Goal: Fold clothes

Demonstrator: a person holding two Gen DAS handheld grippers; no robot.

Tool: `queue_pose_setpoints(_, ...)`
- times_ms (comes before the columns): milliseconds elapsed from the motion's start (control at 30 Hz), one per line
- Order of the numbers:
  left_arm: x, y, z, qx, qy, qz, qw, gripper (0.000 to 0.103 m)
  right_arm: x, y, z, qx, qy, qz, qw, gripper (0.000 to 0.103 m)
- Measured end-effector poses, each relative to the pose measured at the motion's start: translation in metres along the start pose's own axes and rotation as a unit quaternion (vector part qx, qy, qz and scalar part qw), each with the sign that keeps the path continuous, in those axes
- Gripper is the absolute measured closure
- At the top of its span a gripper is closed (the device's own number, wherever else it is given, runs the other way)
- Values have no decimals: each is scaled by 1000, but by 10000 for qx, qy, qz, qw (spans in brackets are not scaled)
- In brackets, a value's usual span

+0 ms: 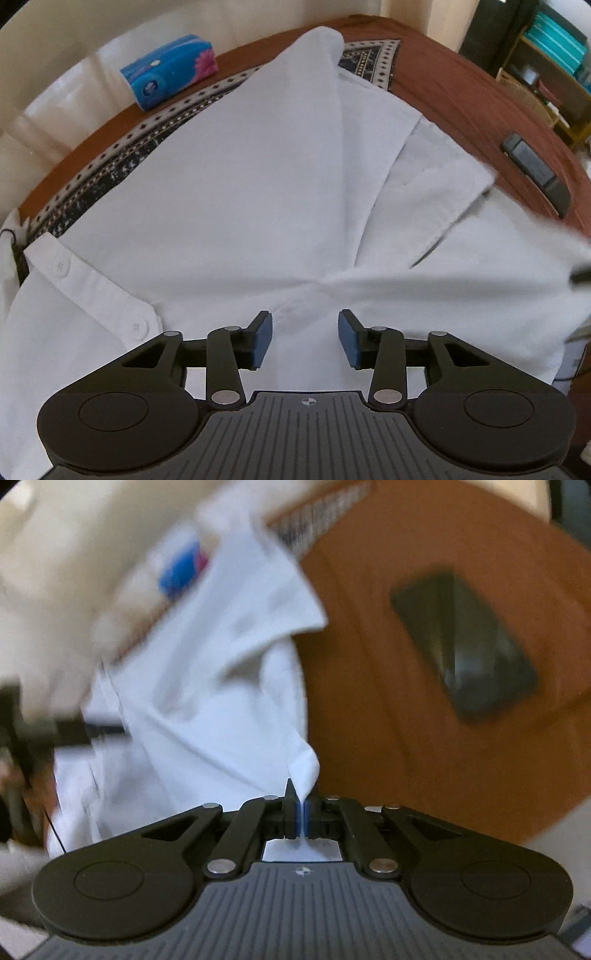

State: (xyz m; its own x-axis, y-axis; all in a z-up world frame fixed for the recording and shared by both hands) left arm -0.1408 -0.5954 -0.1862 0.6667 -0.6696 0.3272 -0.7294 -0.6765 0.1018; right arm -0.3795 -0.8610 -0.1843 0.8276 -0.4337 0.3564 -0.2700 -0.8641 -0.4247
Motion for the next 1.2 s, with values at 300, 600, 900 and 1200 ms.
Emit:
queue_pose_setpoints(300,18,46,14,-140,80,346,9993,33,45,9,-17,-32,993,73,9950,59)
queue_pose_setpoints(600,28,86,42,-35,110,837,9964,31,90,13,61,-804,494,-765,9926,65)
queue_pose_setpoints(900,39,103,69,-38,157,1020,9947,26,109,-2,82,-406,509,-1270,9898,59)
queue_pose_setpoints(1200,59,86,72,73,433,406,9982,92,107,-10,82,36,521,-1416,9885,73)
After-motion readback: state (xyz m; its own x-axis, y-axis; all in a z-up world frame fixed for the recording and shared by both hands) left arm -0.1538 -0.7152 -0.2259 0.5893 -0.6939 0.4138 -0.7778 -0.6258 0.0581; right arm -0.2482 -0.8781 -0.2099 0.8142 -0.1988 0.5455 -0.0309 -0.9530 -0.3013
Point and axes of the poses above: each gripper's, at about its wrist camera, not at the fingertips, and z roughly the way its jaws point, y to its right, x to its top, the point moved 4 cm from there along z, roughly the way its jaws point, and after that the axes turned 14 degrees about -z, right-handed, at the moved point
